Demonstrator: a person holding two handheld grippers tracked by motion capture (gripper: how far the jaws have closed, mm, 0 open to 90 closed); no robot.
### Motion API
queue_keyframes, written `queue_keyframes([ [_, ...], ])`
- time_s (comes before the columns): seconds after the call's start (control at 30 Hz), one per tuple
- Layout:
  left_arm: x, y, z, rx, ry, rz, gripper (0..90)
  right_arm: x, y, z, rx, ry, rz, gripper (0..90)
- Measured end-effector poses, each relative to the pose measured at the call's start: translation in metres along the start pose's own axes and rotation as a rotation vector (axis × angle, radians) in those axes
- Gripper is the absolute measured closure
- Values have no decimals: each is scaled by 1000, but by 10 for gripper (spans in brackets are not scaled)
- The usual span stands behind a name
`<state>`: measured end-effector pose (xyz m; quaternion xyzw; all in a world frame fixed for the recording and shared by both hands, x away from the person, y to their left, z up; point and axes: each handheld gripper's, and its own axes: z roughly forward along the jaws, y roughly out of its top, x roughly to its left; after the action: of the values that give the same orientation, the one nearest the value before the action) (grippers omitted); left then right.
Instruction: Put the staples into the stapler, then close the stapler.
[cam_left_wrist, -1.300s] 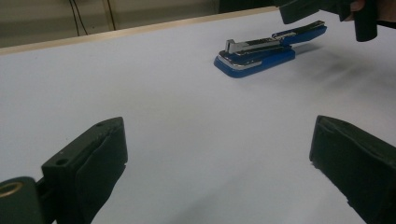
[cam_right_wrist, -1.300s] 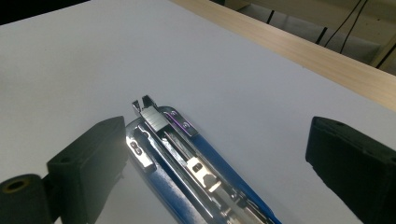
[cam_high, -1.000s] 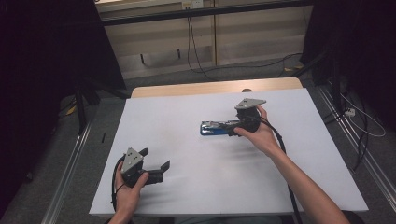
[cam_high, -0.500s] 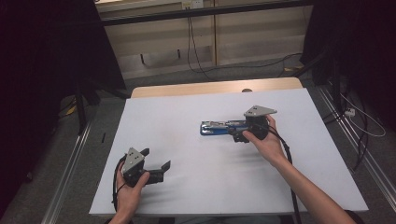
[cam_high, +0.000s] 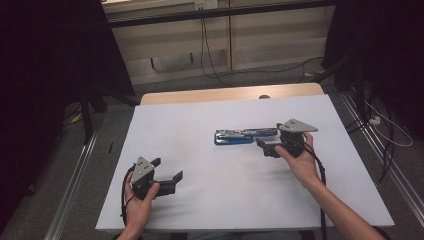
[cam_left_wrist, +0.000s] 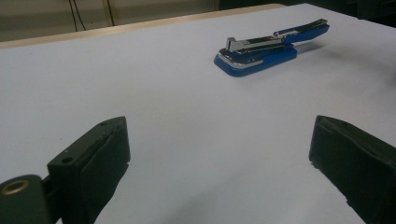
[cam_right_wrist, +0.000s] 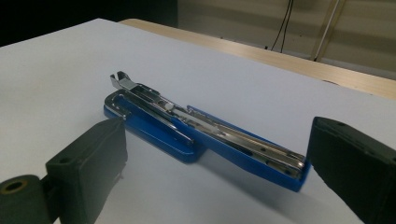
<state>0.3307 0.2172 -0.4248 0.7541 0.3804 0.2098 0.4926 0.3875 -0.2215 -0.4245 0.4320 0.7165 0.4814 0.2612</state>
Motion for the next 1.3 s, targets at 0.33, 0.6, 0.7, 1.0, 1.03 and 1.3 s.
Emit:
queue_keyframes([
  [0.33, 0, 2, -1, 6, -19, 13, 85, -7, -15, -23, 19, -14, 15, 39],
  [0.6, 1, 2, 0, 6, -14, 5, 85, -12, -23, -42, 6, -50, 17, 33],
  [0.7, 1, 3, 3, 12, -27, 14, 85, -14, -23, -46, -2, -52, 21, 31],
  [1.0, 0, 7, 17, 17, -51, 12, 85, -19, -26, -48, -13, -39, 42, 55],
  [1.03, 0, 8, 18, 19, -49, 21, 85, -19, -26, -48, -13, -40, 44, 63],
  [1.3, -2, 22, 28, -2, -69, 37, 49, -20, -28, -43, -19, -20, 40, 162],
])
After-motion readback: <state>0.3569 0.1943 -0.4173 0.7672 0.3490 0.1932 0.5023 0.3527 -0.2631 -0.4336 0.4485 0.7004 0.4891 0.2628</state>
